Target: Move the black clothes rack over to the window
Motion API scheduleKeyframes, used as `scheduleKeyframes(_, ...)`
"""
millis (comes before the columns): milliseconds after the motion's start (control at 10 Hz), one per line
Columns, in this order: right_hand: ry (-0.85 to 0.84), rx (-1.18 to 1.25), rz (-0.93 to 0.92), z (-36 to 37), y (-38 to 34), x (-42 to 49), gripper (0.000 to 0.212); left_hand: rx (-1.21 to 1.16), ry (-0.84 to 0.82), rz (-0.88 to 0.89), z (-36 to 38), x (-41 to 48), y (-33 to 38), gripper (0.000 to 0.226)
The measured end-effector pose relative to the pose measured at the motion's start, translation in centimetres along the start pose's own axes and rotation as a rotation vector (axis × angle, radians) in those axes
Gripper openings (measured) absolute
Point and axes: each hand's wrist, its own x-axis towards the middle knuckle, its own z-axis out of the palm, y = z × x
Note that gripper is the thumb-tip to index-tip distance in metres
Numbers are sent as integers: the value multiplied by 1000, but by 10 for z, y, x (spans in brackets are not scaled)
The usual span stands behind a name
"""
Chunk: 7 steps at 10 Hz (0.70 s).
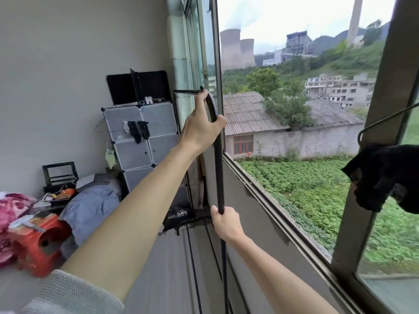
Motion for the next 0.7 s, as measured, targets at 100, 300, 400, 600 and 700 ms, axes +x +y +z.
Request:
scheduleKeyframes(100,13,11,7,-5,1,-1,47,-61,-50,-14,-1,8,5,77)
scheduleKeyframes(300,44,8,-2,-4,2,-5,48,-97,-81,-21,-6,10,8,77)
scheduleKeyframes(400,-1,-2,9,-3,0,-8,44,-83,-43,-20,-9,4,7,76)
scheduleKeyframes(600,-210,-218,-32,-16,-7,-7,45,351,26,54,-1,-7,1,94)
scheduleKeyframes(700,-384,-503,-80,-44,-16,-11,49,381,108,94,3,-10,-13,100)
